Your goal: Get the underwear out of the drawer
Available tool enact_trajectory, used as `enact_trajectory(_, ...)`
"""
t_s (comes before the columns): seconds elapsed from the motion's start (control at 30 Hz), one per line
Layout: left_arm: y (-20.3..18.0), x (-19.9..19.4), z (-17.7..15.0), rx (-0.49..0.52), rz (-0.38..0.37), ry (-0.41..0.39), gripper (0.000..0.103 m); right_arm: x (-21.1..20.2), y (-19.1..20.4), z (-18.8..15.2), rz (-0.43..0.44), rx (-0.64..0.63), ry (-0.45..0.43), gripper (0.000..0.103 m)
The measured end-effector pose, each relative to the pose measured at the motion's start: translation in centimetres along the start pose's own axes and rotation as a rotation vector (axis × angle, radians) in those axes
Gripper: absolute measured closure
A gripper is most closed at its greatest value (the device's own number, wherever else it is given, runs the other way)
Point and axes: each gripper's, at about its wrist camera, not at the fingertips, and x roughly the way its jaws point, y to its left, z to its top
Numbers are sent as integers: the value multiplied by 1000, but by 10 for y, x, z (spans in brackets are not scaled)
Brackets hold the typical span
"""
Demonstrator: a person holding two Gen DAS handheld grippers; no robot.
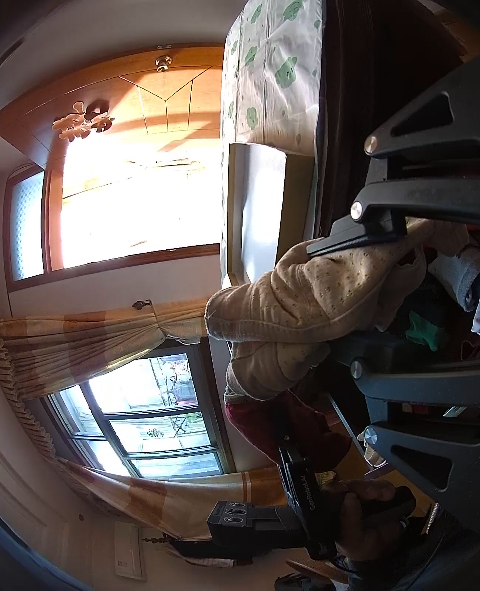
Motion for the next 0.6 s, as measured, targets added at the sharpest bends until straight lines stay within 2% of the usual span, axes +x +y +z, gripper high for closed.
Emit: enact_trajectory(0.6, -21, 18, 43, 77, 10, -8, 69, 13, -11, 43, -62, 78, 36, 64)
